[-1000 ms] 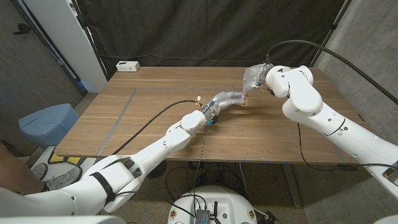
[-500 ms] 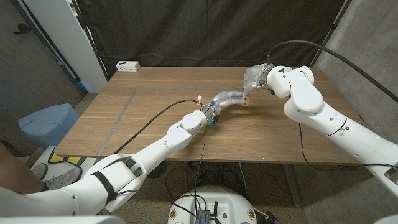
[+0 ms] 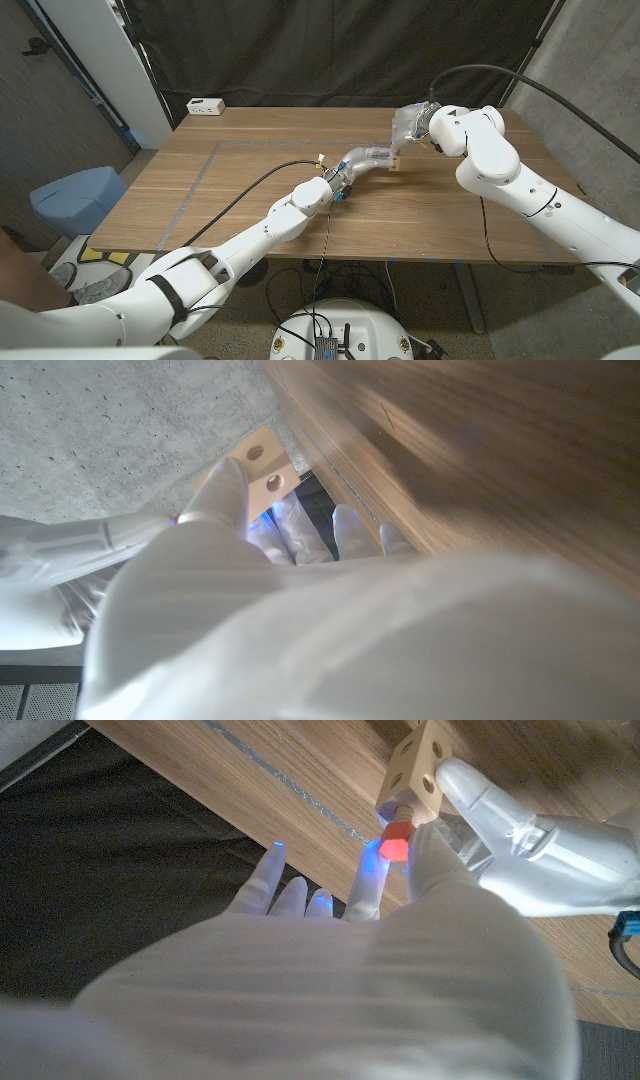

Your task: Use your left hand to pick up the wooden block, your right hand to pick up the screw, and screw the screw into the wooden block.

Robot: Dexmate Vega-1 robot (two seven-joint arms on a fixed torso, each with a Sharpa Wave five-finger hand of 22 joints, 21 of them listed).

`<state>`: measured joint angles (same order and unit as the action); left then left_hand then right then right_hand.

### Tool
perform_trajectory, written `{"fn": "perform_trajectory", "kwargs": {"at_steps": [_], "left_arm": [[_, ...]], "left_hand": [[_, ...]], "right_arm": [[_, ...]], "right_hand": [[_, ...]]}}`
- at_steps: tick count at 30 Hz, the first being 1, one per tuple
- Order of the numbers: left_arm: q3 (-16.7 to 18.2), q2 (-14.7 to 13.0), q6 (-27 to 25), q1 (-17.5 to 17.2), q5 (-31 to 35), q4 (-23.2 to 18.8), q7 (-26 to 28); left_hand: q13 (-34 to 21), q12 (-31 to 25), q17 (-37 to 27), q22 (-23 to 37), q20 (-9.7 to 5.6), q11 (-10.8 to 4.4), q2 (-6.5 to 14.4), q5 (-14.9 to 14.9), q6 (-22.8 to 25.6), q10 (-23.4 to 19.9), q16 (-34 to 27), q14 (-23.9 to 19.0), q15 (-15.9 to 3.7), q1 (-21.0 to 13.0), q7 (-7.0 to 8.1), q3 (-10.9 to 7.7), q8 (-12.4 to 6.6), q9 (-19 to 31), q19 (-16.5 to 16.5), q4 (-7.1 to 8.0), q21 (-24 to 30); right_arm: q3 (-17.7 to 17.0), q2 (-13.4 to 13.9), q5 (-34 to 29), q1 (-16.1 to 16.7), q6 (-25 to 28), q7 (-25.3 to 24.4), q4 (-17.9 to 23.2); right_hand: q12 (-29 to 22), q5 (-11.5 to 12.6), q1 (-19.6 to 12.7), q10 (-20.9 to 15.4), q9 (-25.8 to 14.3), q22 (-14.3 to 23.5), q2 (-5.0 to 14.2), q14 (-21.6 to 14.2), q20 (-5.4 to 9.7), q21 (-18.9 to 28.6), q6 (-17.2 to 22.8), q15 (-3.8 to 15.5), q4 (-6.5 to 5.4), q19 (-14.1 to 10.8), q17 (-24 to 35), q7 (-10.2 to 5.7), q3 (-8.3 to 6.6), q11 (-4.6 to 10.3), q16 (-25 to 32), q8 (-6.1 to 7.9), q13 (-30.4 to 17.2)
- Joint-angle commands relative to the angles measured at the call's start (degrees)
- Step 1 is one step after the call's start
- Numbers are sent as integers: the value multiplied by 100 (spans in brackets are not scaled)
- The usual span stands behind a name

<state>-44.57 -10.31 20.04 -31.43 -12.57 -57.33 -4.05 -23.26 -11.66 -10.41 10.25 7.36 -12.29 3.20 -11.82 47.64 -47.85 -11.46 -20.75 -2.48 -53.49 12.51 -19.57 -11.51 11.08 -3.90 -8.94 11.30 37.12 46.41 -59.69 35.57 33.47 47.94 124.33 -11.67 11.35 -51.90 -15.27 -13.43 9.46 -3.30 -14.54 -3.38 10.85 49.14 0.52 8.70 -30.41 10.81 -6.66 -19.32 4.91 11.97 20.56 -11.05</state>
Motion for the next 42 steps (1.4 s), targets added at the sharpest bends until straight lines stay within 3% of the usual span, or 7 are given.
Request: {"fn": "perform_trajectory", "kwargs": {"at_steps": [1, 20, 42], "left_arm": [[10, 0, 6, -4, -18, 6, -9], [10, 5, 12, -6, -29, 20, -25], [-8, 59, 63, 52, -36, 130, -85]], "left_hand": [[-24, -40, -2, 22, 0, -25, 57, -40, 169, -43, 4, -38, -294, -4, -64, -1, -51, 15, -22, 28, 41], [-22, -35, -2, 22, 6, -24, 67, -43, 167, -31, 3, -41, -290, 0, -64, -1, -51, 16, -28, 29, 42], [-23, -34, 1, 23, 6, -23, 78, -49, 174, -24, 1, -55, -277, -9, -81, -6, -54, 16, -44, 22, 48]], "right_arm": [[15, 13, 121, -7, 43, -86, -30], [35, 74, 212, 36, 170, -337, -38], [61, 121, 246, 43, 290, -494, -53]], "right_hand": [[-24, -10, 1, -76, -31, 21, 79, -35, 16, 37, 104, 29, -24, -82, 13, 2, -5, 15, 39, 46, -19], [-56, -17, 31, -317, -39, 19, 118, -200, 199, 50, 354, 139, -45, -207, 17, 81, 37, -20, 84, 174, -17], [-63, -23, 217, -508, -35, 18, 198, -302, 241, 38, 623, 193, -140, -258, 33, 165, 109, -33, 107, 293, -15]]}}
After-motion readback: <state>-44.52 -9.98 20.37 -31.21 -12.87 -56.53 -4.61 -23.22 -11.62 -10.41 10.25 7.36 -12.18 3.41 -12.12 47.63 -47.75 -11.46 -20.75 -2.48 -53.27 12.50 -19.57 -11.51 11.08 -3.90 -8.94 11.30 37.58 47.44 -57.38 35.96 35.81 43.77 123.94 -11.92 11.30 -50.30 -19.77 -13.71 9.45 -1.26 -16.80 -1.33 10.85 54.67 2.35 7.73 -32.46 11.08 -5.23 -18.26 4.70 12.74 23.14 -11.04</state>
